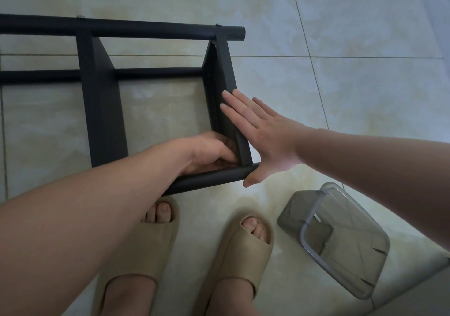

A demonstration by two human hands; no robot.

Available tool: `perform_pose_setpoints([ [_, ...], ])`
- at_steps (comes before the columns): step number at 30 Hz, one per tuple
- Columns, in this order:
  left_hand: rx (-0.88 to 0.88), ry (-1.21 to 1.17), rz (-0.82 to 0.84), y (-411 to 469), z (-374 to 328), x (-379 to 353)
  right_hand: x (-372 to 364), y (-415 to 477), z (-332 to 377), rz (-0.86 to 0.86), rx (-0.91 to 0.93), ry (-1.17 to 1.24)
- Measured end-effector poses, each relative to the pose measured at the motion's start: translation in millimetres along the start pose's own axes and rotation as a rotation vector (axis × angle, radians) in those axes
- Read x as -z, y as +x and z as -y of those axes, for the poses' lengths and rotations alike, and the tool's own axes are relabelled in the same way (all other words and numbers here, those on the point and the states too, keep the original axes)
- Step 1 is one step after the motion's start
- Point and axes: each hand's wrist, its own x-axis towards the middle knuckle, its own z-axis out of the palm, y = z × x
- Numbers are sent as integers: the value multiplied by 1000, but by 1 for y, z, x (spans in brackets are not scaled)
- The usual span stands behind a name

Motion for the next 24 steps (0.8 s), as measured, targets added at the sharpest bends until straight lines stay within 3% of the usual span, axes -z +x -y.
perform_pose_setpoints([
  [11,-45,207,-133,0,3,-5,-1,-2,-1,-42,-2,-11],
  [24,-18,273,-127,-3,1,-8,2,-5,1,-51,-26,-7],
])
